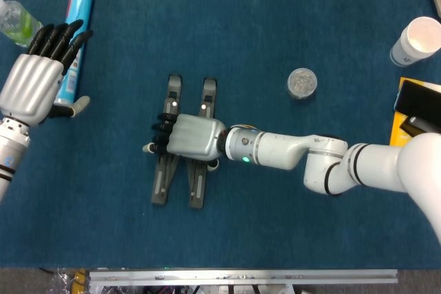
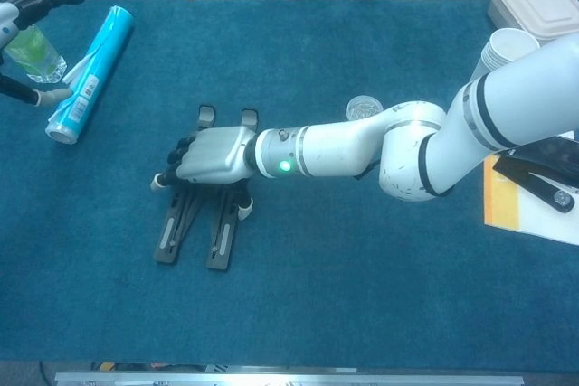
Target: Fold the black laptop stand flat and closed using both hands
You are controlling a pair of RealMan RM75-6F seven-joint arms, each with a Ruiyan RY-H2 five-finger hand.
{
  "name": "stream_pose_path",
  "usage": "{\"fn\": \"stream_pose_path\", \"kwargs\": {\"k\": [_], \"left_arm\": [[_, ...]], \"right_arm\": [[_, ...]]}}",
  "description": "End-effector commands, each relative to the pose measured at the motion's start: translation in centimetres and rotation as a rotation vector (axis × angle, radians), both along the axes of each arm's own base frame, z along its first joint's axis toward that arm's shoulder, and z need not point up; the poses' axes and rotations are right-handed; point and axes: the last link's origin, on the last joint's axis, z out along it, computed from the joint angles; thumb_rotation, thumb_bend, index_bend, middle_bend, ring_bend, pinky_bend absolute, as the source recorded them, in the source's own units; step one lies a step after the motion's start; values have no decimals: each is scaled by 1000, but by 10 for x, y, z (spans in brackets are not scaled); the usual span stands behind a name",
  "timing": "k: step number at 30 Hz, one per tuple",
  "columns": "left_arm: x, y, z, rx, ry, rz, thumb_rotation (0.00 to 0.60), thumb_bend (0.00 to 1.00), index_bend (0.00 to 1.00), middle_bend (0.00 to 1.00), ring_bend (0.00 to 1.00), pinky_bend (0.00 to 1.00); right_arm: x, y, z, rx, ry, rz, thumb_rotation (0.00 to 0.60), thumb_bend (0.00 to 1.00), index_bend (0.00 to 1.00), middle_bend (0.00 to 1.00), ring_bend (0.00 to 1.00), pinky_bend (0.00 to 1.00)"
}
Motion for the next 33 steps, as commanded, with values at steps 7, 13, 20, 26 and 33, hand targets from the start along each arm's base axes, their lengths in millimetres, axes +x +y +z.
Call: {"fn": "stream_pose_path", "kwargs": {"k": [7, 13, 20, 26, 33], "left_arm": [[2, -1, -3, -9, -5, -11, 600, 222, 0, 0, 0, 0], [4, -1, -7, -19, -7, -17, 600, 222, 0, 0, 0, 0], [4, -1, -10, -31, -7, -17, 600, 222, 0, 0, 0, 0], [5, -1, -12, -34, -5, -22, 600, 222, 0, 0, 0, 0], [6, 1, -10, -29, 22, -30, 600, 222, 0, 0, 0, 0]], "right_arm": [[-5, -1, 4, -6, -25, -13, 600, 47, 0, 411, 31, 0], [-8, -2, 9, -14, -54, -9, 600, 82, 0, 498, 115, 0], [-15, -2, 14, -22, -73, -4, 600, 108, 0, 567, 193, 4], [-21, -3, 20, -35, -64, 0, 600, 103, 0, 160, 12, 5], [-25, -12, 47, -142, -188, -65, 600, 101, 0, 25, 0, 6]]}}
